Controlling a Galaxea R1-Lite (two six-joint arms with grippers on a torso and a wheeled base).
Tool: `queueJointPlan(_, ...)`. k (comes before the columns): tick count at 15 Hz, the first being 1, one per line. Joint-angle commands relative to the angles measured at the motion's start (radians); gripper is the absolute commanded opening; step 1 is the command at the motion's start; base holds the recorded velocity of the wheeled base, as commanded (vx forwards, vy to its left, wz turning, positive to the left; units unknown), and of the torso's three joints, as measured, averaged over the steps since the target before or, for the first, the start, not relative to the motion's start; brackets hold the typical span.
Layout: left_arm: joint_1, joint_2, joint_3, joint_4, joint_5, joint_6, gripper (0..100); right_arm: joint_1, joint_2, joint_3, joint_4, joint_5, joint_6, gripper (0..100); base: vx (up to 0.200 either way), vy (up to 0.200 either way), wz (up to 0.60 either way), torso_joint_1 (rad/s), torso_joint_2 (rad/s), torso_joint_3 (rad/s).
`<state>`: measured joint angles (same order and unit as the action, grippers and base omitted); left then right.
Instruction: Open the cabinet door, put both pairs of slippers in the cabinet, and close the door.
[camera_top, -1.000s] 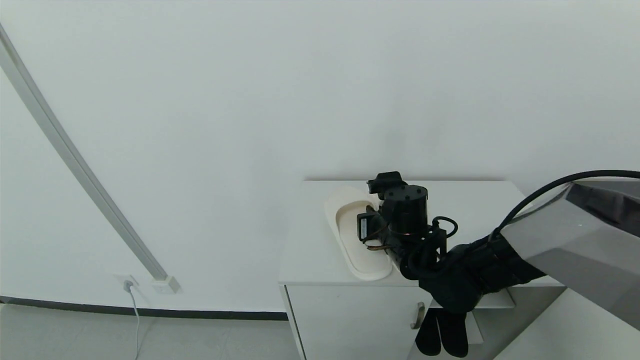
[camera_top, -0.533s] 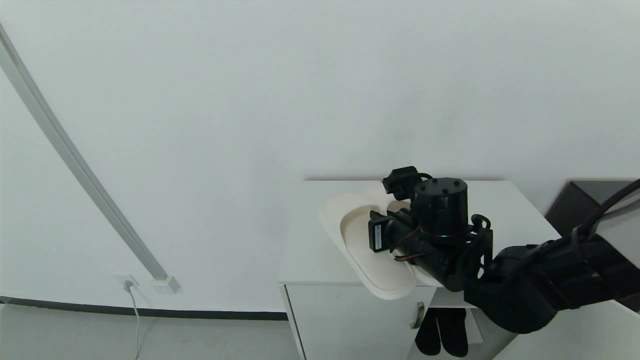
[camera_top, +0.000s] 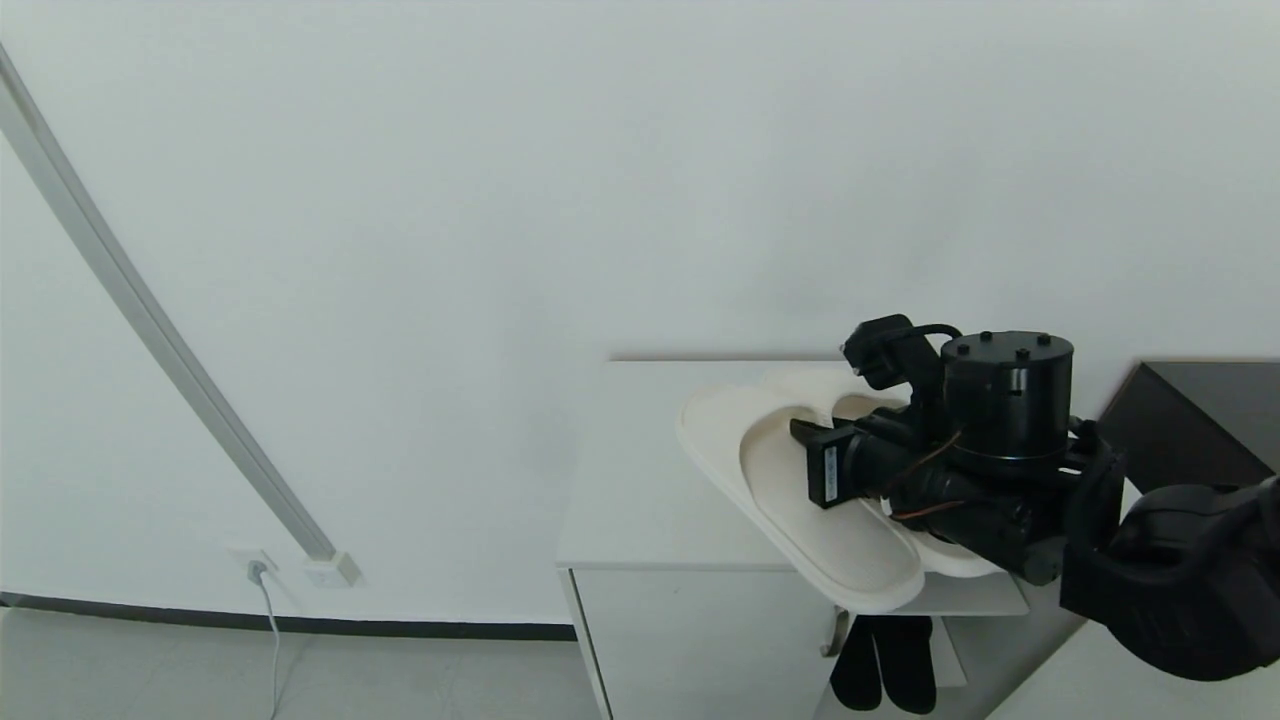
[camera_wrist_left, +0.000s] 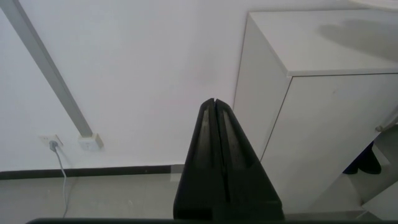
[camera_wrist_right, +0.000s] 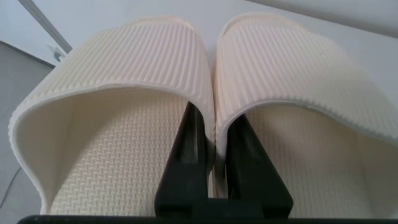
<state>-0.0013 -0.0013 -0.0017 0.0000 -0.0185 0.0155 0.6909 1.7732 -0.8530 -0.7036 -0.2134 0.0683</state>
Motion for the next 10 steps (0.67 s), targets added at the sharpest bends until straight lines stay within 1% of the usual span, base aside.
queueJointPlan(1,0.0,0.001,0.0,0.0,0.0,0.0,0,-0.001,-0.02,0.012,-0.002,-0.001,-0.002,0,0.0,0.0,0.0,0.0,0.0,0.0)
queueJointPlan(2,0.0,0.001,0.0,0.0,0.0,0.0,0,-0.001,-0.017,0.011,-0.002,-0.003,-0.002,0,0.0,0.0,0.0,0.0,0.0,0.0)
queueJointPlan(10,0.0,0.001,0.0,0.0,0.0,-0.003,0,0.004,0.005,0.029,-0.004,-0.003,-0.002,0,-0.2,0.0,0.0,0.005,0.0,0.004)
